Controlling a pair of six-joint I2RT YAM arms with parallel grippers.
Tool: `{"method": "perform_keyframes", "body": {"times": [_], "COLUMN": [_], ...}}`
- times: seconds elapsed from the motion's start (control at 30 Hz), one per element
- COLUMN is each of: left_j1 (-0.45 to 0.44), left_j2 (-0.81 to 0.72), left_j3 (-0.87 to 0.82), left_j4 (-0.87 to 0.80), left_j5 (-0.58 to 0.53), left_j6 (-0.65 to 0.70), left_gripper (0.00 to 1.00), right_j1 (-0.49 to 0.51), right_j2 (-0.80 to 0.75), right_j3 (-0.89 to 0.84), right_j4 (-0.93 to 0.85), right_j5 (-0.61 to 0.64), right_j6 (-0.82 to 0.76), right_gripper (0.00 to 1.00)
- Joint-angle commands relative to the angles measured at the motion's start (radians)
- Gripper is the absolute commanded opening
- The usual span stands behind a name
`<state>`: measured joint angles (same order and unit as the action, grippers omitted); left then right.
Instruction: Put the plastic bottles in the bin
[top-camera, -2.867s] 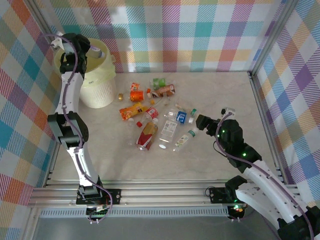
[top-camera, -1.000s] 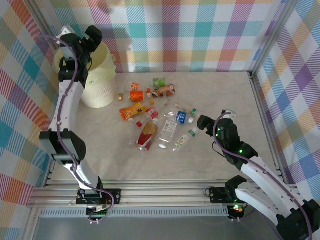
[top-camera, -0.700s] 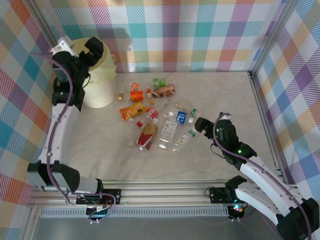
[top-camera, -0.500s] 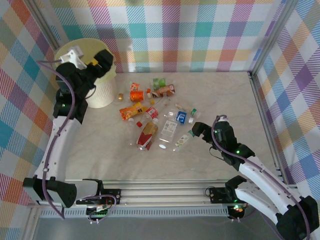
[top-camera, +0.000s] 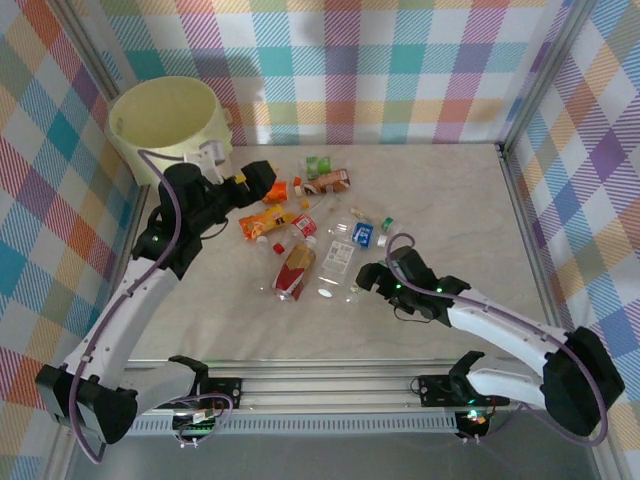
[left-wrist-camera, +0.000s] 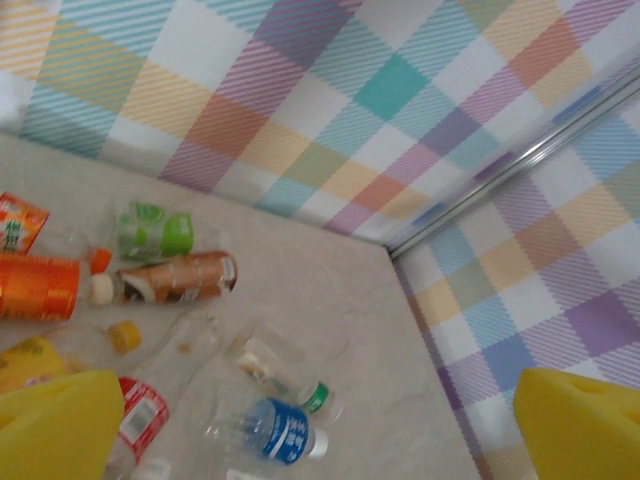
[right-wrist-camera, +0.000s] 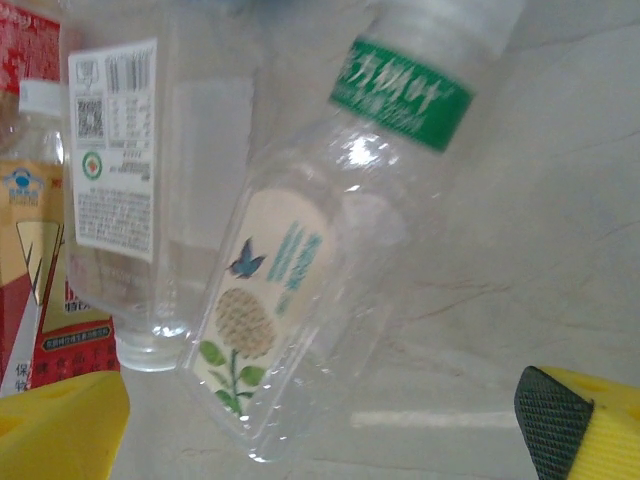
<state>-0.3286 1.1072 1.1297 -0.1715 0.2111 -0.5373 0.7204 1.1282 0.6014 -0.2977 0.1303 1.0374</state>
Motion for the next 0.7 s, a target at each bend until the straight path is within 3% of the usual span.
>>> {"method": "perform_keyframes", "body": {"times": [0.0, 0.2, 0.33, 0.67], "left_j1": [-0.015, -0.015, -0.015, -0.015], "left_j2": [-0.071, -0.141, -0.167, -0.194], "left_j3": [-0.059, -0.109, -0.125, -0.172], "left_j4": [-0.041, -0.098, -0.153, -0.143], "left_j5": [-0.046, -0.112, -0.127, -0.156], "left_j6": [0.011, 0.031, 0.046, 0.055], "left_gripper": [1.0, 1.0, 1.0, 1.0], "right_j1": [0.044, 0.1, 0.147, 0.161], "right_j2": [0.066, 0.226, 0.31, 0.401], "right_j3": [0.075, 0.182, 0.258, 0.267], "right_j4": [-0.03, -0.072, -0.225, -0.202], "right_j5": [0.084, 0.12, 0.206, 0.222], "right_j6": [0.096, 0.147, 0.251, 0.326], "right_gripper": [1.0, 1.0, 1.0, 0.99]}}
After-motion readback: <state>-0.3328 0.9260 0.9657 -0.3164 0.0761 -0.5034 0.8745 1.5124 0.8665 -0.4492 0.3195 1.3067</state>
